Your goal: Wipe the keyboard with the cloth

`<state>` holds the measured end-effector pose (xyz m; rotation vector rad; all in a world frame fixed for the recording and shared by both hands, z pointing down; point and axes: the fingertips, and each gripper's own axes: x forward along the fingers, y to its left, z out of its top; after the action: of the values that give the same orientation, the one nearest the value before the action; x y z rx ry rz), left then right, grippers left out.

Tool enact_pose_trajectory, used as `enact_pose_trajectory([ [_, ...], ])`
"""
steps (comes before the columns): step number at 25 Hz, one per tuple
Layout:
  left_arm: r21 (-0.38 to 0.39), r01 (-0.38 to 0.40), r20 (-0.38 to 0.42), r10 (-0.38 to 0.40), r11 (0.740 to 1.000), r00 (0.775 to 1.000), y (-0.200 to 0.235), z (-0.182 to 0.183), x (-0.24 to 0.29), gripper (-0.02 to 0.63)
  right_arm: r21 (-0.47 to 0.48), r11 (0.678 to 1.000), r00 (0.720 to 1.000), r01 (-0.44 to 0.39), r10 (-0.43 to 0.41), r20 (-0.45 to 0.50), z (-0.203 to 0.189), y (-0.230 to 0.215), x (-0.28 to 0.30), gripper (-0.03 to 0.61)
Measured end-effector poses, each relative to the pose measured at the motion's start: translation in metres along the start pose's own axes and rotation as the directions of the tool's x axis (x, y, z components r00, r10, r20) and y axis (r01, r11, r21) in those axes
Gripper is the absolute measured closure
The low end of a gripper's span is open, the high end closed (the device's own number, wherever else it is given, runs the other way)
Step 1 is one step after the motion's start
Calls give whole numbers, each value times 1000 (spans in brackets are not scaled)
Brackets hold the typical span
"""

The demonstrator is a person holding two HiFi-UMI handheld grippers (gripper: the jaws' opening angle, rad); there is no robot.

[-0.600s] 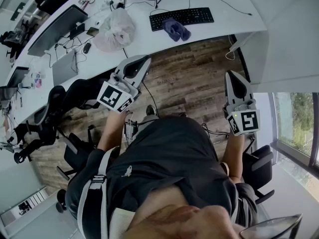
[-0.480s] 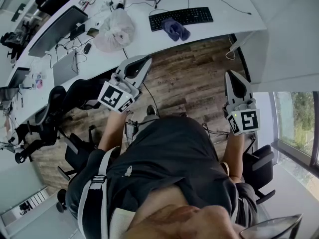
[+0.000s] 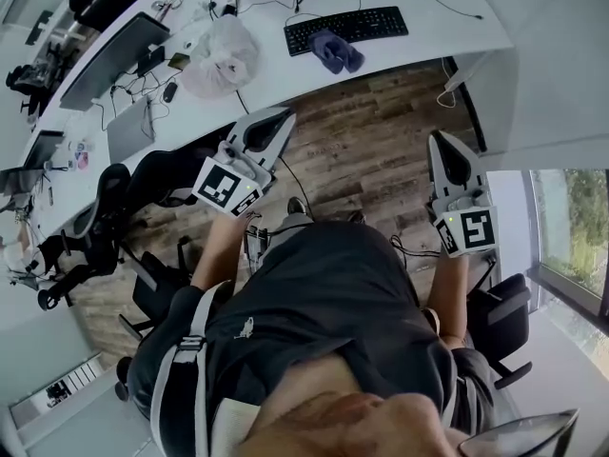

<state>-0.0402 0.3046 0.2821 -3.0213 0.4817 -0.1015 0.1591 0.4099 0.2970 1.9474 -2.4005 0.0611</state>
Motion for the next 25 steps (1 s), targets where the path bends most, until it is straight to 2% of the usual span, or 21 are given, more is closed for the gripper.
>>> enact_pose_trajectory([
  [9, -43, -4, -14, 3, 999, 1000, 28, -17, -17, 609, 4, 1000, 1000, -26, 26, -10, -5, 20, 52, 569],
  [18, -96, 87, 57, -81, 992, 995, 104, -24, -20, 609, -50, 999, 999, 20, -22, -44, 21, 55, 133, 569],
  [21, -63, 123, 44, -120, 990, 992, 125, -32, -22, 609, -57, 997, 998, 45, -48, -52, 28, 64, 160, 569],
  [25, 41, 164, 26, -165, 986, 986, 147, -37, -23, 609, -45, 996, 995, 83, -85, -57, 34, 72, 193, 569],
])
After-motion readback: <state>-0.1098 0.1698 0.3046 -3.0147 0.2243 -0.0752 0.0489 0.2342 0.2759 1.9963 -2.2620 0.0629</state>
